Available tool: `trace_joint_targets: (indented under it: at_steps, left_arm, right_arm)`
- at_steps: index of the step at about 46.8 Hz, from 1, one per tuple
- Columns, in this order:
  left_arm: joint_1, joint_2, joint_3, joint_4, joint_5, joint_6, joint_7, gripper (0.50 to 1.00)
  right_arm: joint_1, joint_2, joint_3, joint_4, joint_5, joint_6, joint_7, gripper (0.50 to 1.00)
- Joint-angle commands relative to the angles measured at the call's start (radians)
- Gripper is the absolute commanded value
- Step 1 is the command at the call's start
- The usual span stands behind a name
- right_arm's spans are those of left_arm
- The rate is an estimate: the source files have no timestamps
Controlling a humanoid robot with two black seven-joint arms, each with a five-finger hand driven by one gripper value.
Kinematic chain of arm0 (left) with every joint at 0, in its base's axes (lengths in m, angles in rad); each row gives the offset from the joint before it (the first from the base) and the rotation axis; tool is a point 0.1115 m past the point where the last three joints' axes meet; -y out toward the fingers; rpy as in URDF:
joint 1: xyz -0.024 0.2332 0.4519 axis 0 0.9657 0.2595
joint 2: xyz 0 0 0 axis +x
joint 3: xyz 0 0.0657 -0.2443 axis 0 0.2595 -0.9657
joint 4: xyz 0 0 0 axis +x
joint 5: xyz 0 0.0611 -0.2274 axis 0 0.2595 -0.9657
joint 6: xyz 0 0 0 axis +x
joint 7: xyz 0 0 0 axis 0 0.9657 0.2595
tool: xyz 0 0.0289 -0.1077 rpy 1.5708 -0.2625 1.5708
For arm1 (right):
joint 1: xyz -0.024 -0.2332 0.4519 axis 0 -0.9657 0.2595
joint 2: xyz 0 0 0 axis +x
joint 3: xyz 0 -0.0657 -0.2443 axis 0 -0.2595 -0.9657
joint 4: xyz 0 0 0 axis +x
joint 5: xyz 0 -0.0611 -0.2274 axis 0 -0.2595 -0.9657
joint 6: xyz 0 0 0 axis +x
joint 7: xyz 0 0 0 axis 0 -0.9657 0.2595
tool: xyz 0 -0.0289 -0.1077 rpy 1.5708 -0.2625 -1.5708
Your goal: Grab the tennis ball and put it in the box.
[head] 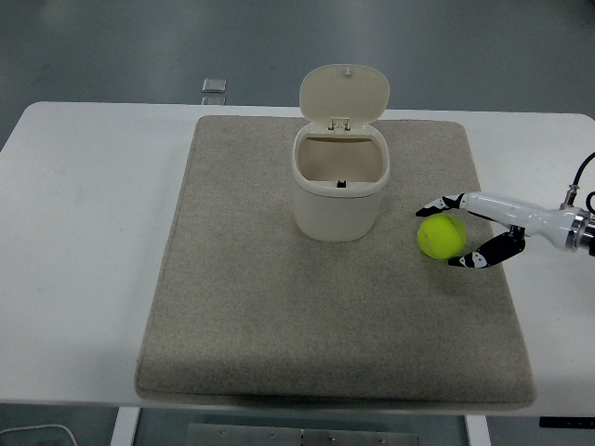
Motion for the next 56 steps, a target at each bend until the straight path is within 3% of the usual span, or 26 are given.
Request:
trace_joint_targets:
  at_steps: [1, 16, 20, 26, 30, 35, 50, 56]
  left_arm:
    - [-0.001, 0.0, 0.0, 0.0, 0.0, 0.0, 0.0, 0.992]
    - [0.001, 0.0, 0.0, 0.0, 0.0, -0.001, 0.0, 0.992]
    - [0.001, 0.0, 0.0, 0.0, 0.0, 0.0, 0.0, 0.992]
    - [-0.001, 0.0, 0.0, 0.0, 0.0, 0.0, 0.0, 0.992]
    - [-0.001, 0.0, 0.0, 0.0, 0.0, 0.0, 0.0, 0.992]
    - [-0.001, 0.0, 0.0, 0.0, 0.0, 0.0, 0.0, 0.992]
    - [-0.001, 0.0, 0.0, 0.0, 0.0, 0.0, 0.0, 0.992]
    - [0.001, 0.0, 0.0, 0.0, 0.0, 0.0, 0.0, 0.992]
  right_arm:
    - [0.0, 0.0, 0.0, -0.001, 0.0, 0.0, 0.0, 0.797]
    - [0.0, 0.002, -0.002, 0.0, -0.026, 0.002, 0.002, 0.684]
    - [0.002, 0.0, 0.0, 0.0, -0.025, 0.002, 0.005, 0.633]
    - [0.011, -0.001, 0.009, 0.0, -0.013, 0.005, 0.011, 0.5]
    - [0.022, -0.003, 0.02, 0.003, -0.007, 0.031, 0.028, 0.5]
    - [0.04, -0.018, 0.027, 0.011, 0.021, 0.089, 0.094, 0.5]
    - [0.115, -0.032, 0.132, 0.016, 0.119, 0.227, 0.094, 0.5]
    - [0.16, -0.012, 0.133, 0.033, 0.141, 0.247, 0.094, 0.5]
